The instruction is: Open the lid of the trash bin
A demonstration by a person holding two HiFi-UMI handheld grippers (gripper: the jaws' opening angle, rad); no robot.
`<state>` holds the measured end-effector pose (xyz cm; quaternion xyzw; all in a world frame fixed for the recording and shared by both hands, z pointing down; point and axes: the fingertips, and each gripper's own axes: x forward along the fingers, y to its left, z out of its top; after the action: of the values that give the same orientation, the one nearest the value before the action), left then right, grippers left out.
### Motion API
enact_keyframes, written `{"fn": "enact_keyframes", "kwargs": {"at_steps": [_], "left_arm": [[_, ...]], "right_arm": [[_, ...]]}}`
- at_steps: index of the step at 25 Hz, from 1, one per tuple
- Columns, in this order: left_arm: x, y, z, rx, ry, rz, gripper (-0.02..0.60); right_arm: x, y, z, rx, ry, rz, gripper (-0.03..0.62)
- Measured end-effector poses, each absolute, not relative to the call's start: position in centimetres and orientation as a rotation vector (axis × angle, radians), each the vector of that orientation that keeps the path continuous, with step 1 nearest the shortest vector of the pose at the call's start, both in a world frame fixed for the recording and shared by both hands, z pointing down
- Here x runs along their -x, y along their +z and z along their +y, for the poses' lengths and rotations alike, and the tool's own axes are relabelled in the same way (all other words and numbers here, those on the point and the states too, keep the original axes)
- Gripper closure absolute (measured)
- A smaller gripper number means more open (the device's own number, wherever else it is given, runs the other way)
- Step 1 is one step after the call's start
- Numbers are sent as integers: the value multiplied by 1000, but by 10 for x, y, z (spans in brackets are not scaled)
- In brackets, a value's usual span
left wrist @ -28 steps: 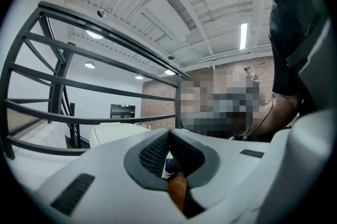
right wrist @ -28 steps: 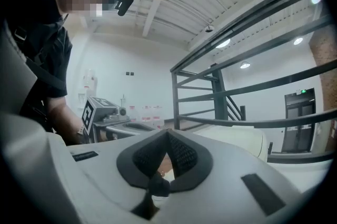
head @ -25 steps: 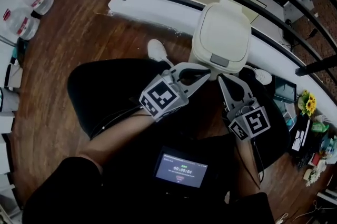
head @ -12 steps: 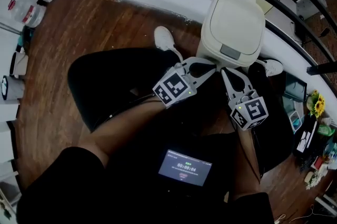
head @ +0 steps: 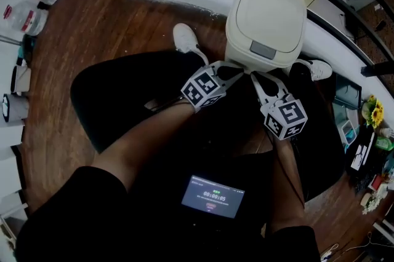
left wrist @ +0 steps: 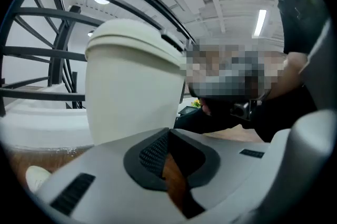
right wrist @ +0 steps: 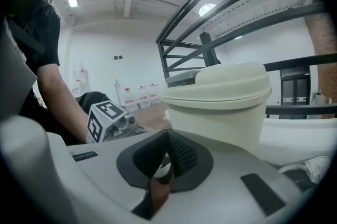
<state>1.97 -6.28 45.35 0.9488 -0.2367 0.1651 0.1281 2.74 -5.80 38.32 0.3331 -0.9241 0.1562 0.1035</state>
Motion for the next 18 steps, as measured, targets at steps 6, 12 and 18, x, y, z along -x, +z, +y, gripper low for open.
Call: {"fn": "enact_keyframes", "kwargs": {"at_steps": [6, 12, 18], "left_arm": [[-32, 500, -79, -2708, 555, -678, 545], [-34, 551, -88, -2623, 612, -684, 545], [-28, 601, -94, -2545, 678, -683, 545]], "right_arm": [[-25, 412, -65, -922, 507, -2677, 571], [-20, 445, -77, -869, 550, -2633, 571], [-21, 472, -86, -874, 616, -2618, 571]]}}
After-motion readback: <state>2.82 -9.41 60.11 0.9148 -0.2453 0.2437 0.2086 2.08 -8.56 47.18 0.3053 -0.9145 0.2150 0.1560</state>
